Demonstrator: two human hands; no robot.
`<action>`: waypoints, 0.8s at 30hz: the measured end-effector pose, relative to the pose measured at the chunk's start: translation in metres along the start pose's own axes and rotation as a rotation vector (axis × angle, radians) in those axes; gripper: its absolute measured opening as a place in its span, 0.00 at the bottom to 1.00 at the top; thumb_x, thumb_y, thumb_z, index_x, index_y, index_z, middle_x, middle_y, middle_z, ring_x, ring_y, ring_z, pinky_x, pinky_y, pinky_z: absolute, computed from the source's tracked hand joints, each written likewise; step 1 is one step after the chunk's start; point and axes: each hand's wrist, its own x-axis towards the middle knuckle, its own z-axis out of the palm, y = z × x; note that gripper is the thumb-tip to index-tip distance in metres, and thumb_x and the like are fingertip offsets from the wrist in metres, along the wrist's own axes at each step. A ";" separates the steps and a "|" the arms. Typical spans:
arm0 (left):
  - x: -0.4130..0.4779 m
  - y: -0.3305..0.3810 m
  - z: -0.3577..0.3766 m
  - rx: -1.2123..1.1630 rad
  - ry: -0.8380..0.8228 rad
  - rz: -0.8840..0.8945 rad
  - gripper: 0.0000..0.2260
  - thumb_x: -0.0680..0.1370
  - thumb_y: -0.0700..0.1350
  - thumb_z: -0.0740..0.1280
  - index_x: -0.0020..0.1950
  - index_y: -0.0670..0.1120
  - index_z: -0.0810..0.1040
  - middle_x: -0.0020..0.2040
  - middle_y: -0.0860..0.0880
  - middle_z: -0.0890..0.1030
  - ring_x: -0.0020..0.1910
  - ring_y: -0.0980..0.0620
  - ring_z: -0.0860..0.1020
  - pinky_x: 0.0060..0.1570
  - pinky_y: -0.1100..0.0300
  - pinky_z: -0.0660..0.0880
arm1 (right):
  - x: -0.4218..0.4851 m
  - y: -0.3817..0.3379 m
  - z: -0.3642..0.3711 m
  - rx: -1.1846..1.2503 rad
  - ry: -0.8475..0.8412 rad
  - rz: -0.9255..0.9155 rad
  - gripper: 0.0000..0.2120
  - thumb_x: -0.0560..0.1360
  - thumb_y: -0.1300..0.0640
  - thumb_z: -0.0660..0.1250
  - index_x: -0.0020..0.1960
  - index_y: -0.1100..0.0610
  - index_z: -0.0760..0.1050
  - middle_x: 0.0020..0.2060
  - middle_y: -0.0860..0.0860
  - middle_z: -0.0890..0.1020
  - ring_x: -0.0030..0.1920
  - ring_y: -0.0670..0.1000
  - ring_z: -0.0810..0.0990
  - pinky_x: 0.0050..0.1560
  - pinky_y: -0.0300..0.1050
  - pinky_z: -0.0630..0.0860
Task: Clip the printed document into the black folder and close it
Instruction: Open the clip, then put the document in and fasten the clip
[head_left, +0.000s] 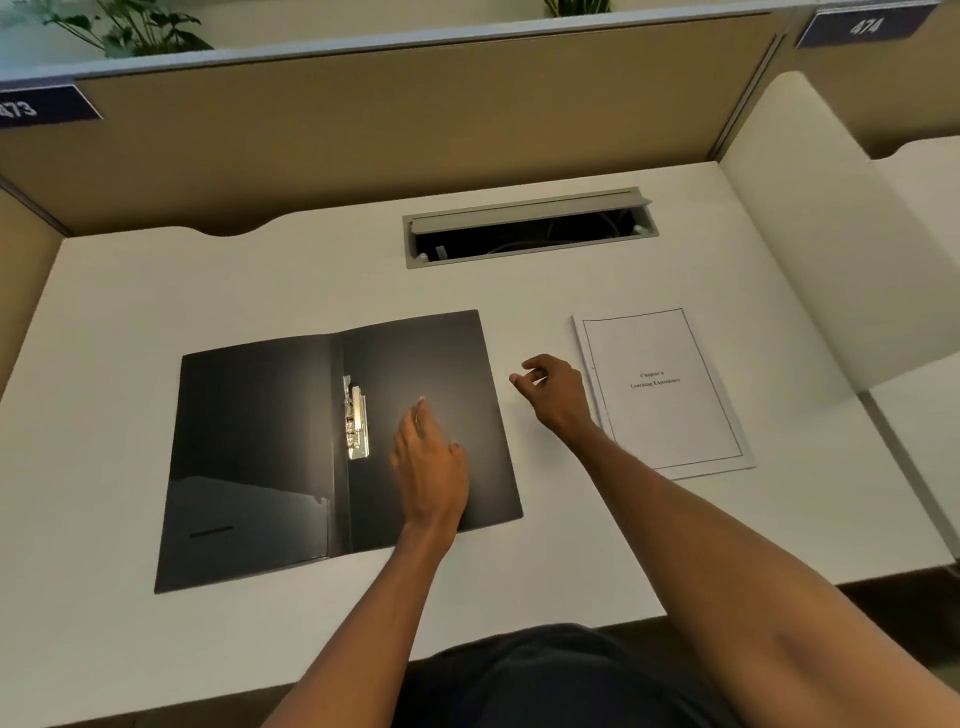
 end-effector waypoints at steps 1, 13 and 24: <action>-0.001 0.009 0.003 -0.020 -0.013 0.008 0.29 0.80 0.45 0.68 0.80 0.44 0.63 0.77 0.43 0.68 0.75 0.42 0.69 0.72 0.47 0.69 | 0.002 0.009 -0.008 -0.004 0.013 0.006 0.17 0.74 0.44 0.73 0.57 0.53 0.81 0.43 0.46 0.83 0.46 0.50 0.82 0.51 0.50 0.81; -0.006 0.113 0.069 -0.121 -0.185 -0.042 0.27 0.82 0.46 0.63 0.80 0.44 0.61 0.78 0.45 0.65 0.76 0.44 0.67 0.71 0.49 0.69 | 0.017 0.091 -0.117 -0.052 0.121 0.042 0.15 0.75 0.46 0.72 0.58 0.52 0.79 0.47 0.47 0.83 0.48 0.49 0.82 0.50 0.51 0.81; 0.004 0.171 0.113 -0.224 -0.260 -0.283 0.20 0.81 0.42 0.62 0.73 0.39 0.69 0.73 0.43 0.67 0.72 0.43 0.68 0.62 0.52 0.71 | 0.028 0.135 -0.165 -0.314 0.161 0.200 0.24 0.79 0.51 0.68 0.70 0.62 0.69 0.64 0.59 0.73 0.67 0.60 0.71 0.60 0.56 0.74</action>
